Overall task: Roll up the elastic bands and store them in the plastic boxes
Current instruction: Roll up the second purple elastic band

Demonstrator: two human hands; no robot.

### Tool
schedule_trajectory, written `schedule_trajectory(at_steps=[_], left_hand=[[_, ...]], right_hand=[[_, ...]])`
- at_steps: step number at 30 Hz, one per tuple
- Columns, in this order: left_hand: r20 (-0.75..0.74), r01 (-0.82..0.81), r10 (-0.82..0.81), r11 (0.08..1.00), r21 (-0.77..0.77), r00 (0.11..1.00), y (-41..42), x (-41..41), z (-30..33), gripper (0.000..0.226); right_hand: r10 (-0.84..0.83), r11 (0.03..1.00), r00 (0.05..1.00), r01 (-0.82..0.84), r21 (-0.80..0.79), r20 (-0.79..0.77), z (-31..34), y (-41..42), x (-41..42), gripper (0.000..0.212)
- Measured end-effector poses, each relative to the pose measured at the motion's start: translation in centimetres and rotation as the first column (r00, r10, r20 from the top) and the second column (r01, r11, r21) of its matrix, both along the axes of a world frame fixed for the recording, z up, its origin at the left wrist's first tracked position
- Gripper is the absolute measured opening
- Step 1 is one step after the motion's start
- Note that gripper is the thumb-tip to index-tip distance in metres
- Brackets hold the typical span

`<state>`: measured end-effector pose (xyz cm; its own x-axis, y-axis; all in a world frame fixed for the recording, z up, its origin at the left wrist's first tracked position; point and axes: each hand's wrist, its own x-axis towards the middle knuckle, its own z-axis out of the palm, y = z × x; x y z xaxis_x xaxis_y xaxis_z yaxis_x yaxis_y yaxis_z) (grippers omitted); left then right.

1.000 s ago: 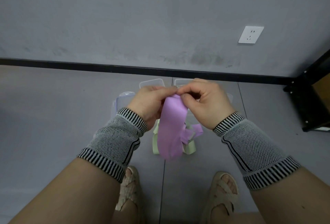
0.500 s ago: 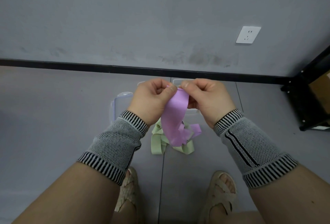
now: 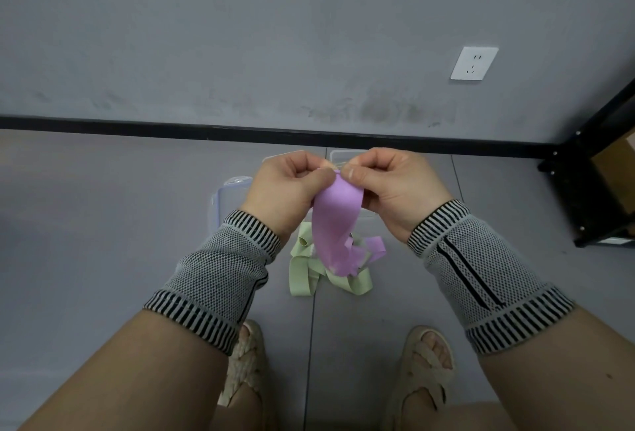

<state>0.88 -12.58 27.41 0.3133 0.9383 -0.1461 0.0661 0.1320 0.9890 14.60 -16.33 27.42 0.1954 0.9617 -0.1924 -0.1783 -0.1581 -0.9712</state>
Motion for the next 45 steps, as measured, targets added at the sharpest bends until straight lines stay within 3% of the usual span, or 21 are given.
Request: schedule_trajectory(at_steps=[5, 9, 19, 26, 30, 32, 41, 45], left_hand=[[0.045, 0.019, -0.017, 0.998, -0.051, 0.999, -0.15, 0.01, 0.37, 0.023], [0.076, 0.033, -0.027, 0.996, -0.082, 0.997, -0.15, 0.08, 0.40, 0.022], [0.004, 0.027, -0.027, 0.999, -0.018, 1.000, -0.23, 0.18, 0.36, 0.011], [-0.011, 0.022, -0.022, 1.000, 0.015, 1.000, 0.22, -0.24, 0.40, 0.018], [-0.024, 0.026, -0.025, 0.999, 0.032, 0.999, 0.20, -0.22, 0.29, 0.016], [-0.015, 0.033, -0.033, 0.999, 0.031, 0.999, 0.22, -0.21, 0.31, 0.016], [0.089, 0.047, -0.040, 0.996, -0.076, 0.995, 0.27, -0.03, 0.46, 0.021], [0.141, 0.048, -0.032, 0.993, -0.107, 0.990, 0.14, -0.03, 0.63, 0.019]], right_hand=[[0.028, 0.997, 0.982, -0.041, -0.066, -0.189, 0.34, 0.05, 0.00, 0.022], [0.017, 0.993, 0.966, -0.046, -0.107, -0.256, 0.45, 0.12, 0.10, 0.022], [-0.041, 0.998, 0.993, 0.035, -0.060, -0.112, 0.20, 0.15, -0.37, 0.024], [-0.008, 0.998, 0.982, -0.004, -0.061, -0.191, 0.54, -0.16, 0.18, 0.014], [-0.001, 1.000, 0.991, 0.004, -0.026, 0.134, 0.13, -0.21, 0.32, 0.012], [-0.006, 1.000, 0.976, 0.008, -0.008, 0.216, -0.05, -0.18, 0.25, 0.011], [0.017, 1.000, 1.000, -0.017, 0.004, -0.007, 0.25, -0.17, 0.21, 0.019], [0.003, 1.000, 1.000, -0.002, 0.012, -0.020, -0.01, -0.02, 0.35, 0.024]])
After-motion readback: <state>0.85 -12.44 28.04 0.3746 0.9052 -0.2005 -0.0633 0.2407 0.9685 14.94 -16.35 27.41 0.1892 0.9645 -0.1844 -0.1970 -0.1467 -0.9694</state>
